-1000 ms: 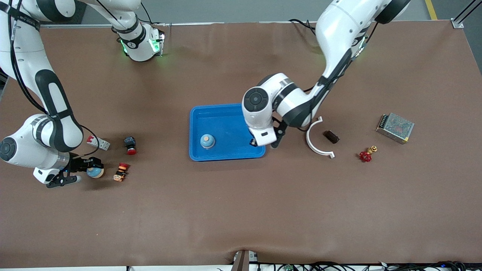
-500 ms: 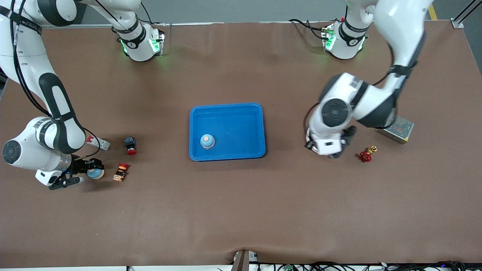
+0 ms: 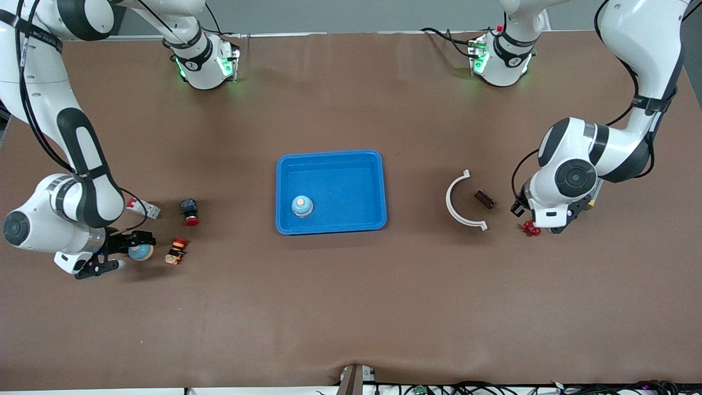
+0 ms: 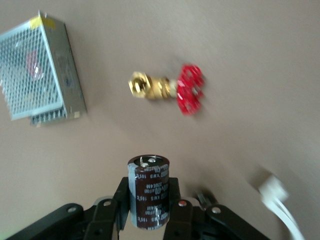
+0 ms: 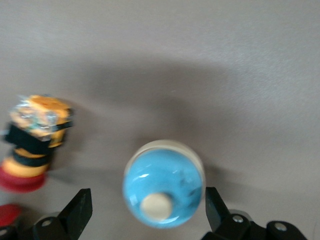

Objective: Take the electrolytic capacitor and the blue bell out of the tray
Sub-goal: 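Release the left gripper's capacitor while the right gripper sets down the bell, then grasp the other bell with the right gripper while the left gripper withdraws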

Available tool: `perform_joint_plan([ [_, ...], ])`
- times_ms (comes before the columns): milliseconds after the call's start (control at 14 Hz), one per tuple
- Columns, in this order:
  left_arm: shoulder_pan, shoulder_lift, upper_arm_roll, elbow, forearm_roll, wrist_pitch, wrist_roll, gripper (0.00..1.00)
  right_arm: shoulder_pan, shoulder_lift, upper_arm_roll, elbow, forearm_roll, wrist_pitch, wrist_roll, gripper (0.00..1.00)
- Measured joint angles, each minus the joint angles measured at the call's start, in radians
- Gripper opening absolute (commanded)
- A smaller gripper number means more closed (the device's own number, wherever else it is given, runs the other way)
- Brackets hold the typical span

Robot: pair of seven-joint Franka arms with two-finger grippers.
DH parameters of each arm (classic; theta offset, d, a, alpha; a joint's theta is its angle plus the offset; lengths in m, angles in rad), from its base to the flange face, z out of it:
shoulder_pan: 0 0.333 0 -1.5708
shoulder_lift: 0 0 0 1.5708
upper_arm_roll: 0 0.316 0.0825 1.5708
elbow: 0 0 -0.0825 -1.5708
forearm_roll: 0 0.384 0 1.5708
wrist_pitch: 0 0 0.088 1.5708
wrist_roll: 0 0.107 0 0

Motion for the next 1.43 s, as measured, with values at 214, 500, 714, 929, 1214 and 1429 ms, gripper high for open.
perform_joint_plan([
  [214, 0.067, 0.006, 0.000, -0.119, 0.095, 0.095, 0.007, 0.00, 0.051, -0.008, 0.002, 0.136, -0.001, -0.233, 0.168, 1.00],
  [500, 0.096, 0.015, -0.001, -0.144, 0.108, 0.106, 0.006, 0.00, 0.193, -0.056, 0.006, 0.167, -0.008, -0.340, 0.610, 1.00],
  [714, 0.096, 0.016, -0.006, -0.144, 0.108, 0.109, 0.004, 0.62, 0.299, -0.100, 0.011, 0.129, -0.008, -0.325, 0.967, 1.00],
  [929, 0.097, 0.015, -0.012, -0.140, 0.108, 0.118, 0.001, 1.00, 0.400, -0.140, 0.013, 0.032, -0.008, -0.208, 1.150, 1.00],
  [1214, 0.097, 0.005, -0.074, -0.103, 0.106, 0.086, -0.055, 1.00, 0.526, -0.159, 0.013, -0.053, -0.008, -0.065, 1.265, 1.00],
  [1429, 0.097, -0.015, -0.126, 0.024, 0.087, -0.045, -0.061, 1.00, 0.587, -0.160, 0.015, -0.062, -0.005, 0.015, 1.338, 1.00],
])
